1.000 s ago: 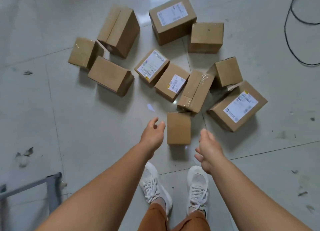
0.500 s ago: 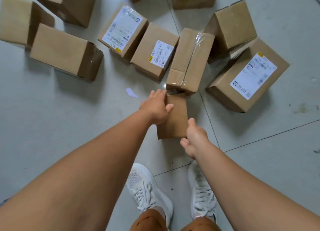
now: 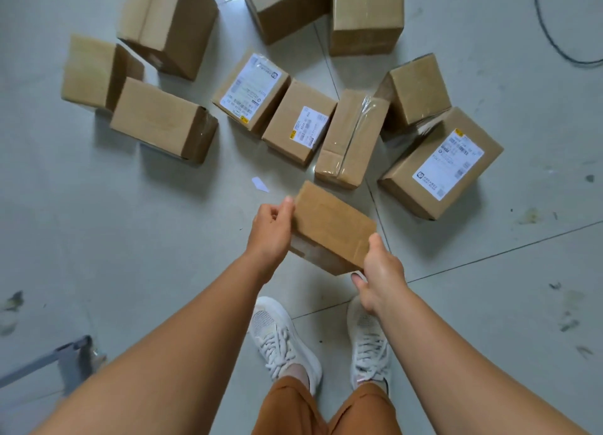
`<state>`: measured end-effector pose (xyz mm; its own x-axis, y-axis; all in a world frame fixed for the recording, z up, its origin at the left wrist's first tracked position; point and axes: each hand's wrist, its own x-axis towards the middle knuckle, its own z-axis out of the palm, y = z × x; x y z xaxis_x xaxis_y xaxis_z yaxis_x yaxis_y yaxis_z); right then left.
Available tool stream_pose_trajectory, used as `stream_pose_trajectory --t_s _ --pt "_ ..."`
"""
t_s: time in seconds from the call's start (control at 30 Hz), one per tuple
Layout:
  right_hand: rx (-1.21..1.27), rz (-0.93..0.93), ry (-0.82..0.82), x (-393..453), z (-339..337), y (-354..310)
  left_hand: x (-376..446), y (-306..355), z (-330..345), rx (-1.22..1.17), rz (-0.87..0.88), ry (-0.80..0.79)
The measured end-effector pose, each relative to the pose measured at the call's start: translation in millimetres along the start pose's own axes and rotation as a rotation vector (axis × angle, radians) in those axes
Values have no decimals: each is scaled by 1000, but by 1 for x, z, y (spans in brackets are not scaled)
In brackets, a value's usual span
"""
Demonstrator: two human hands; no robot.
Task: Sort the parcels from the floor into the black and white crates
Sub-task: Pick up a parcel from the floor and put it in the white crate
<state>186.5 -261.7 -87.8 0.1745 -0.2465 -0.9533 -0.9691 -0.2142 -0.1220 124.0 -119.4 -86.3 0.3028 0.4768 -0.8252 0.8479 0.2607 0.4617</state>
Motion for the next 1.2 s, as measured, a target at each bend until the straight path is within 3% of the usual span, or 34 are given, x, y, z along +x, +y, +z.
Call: stream_pose_trajectory --t_s 0.13,0.3,0.73,0.87,1.03,1.2 --pt "-39 -138 -6 -58 -12 -26 -52 39 -26 -104 -22 20" --pt "-43 -274 -52 -135 -25 -66 -117 88 -57 -398 -58 116" --pt "-378 -577 -300 -322 -44 -117 -279 146 -142 -639 135 232" --pt "-370 -613 -349 -394 -44 -116 -326 152 -166 -755 182 327" --pt "-419 -691 -564 -468 -40 -103 -383 149 -202 -925 228 405" --pt "-472 -814 -609 -530 -18 -74 -438 142 -245 -986 325 497"
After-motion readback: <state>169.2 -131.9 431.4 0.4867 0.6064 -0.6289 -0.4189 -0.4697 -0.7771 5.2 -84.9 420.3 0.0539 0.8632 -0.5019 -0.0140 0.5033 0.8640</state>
